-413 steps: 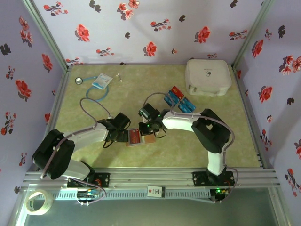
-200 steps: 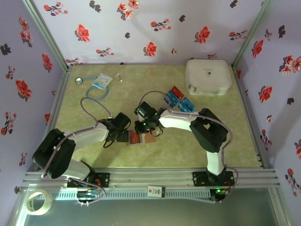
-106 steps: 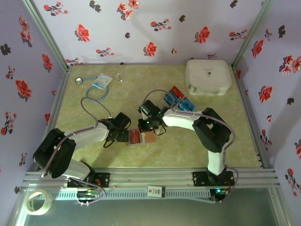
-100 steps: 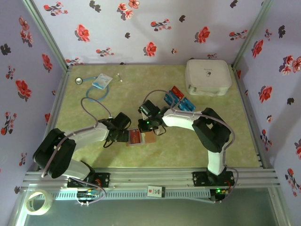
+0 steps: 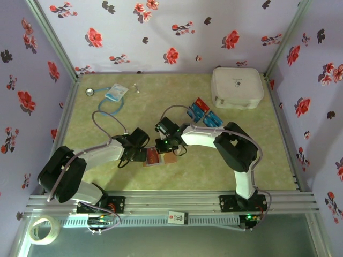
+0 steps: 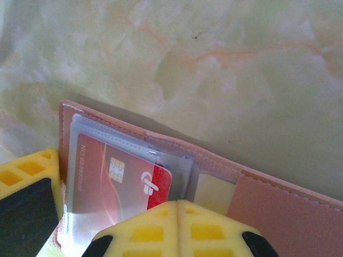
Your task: Put the credit cards into the card holder
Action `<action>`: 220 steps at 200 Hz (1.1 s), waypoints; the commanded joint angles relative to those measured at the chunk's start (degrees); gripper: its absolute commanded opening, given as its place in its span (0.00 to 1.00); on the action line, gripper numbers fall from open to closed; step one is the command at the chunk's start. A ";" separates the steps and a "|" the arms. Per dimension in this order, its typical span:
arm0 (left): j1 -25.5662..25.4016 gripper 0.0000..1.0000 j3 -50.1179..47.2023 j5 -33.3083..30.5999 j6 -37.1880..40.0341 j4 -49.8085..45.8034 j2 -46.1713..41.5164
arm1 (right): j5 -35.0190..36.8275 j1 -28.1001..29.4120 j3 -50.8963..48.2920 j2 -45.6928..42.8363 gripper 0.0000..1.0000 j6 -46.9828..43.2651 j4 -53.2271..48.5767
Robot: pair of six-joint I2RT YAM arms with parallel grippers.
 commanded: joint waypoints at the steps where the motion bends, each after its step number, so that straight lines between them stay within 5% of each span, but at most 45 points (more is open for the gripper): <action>1: -0.66 1.00 -0.43 0.63 0.67 2.41 2.32 | -1.42 1.21 1.85 1.74 0.05 0.40 -0.09; 92: -0.66 1.00 -0.64 0.56 0.69 1.93 0.55 | -0.73 1.99 3.13 -0.17 0.05 -0.39 -2.26; 169: 2.43 1.00 -0.51 6.86 1.28 -0.42 -16.43 | 6.14 -3.46 -8.97 -18.81 0.44 0.20 -3.99; 220: 3.91 1.00 -4.90 17.49 0.88 8.93 -21.31 | 9.60 -7.13 -16.41 -23.62 0.52 0.28 -3.21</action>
